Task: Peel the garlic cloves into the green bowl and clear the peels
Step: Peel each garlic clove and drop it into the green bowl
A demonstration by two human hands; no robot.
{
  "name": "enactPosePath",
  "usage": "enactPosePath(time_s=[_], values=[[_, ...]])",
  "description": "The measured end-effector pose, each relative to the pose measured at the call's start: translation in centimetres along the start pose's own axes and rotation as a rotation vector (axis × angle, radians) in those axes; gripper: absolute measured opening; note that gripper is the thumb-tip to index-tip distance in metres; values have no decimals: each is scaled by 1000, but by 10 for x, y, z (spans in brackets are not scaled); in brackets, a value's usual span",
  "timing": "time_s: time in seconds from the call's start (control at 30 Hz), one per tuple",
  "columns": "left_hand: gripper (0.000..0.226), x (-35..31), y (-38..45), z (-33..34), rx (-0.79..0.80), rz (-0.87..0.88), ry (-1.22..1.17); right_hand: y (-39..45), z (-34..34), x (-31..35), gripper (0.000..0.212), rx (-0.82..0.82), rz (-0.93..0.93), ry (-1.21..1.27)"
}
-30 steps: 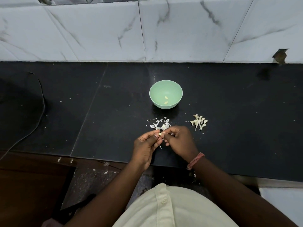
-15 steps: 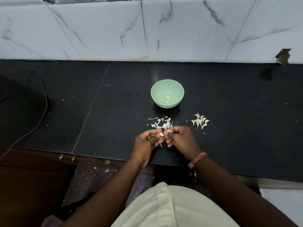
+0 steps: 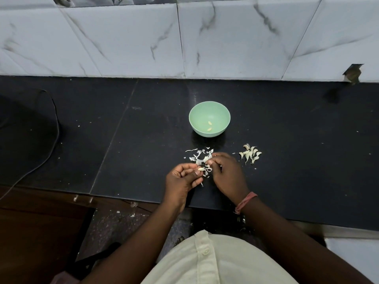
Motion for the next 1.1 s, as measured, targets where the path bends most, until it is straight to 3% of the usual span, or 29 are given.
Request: enactPosePath(time_s=[0.27,0.37,0.5,0.73,0.97,1.1], values=[[19,-5,2,0,-26,36,65,-8,11,5,15,152,31,225],[18,-5,0,3,-19,26,57,-8,8,2,7,126,123,267],[19,-1,-2,2,-49,17,24,-8,4,4,8,83,108,244],[16,-11,-1,5,-69,85,242,-10,-4,7,9,25,69,249],[4,-7,1,12,0,-76,299,-9,-5,6,10,51,34,227],[10,-9,3,9,42,-97,368,-6,-4,4,8,121,45,286]])
Point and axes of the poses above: each hand's wrist, its own y-axis towards the middle knuckle, its own z-axis out of the palm, x = y × z, the point moved 7 cm from there along y, towards the middle knuckle, and after that the axes turned 5 degrees about z, right-handed, at the moved point
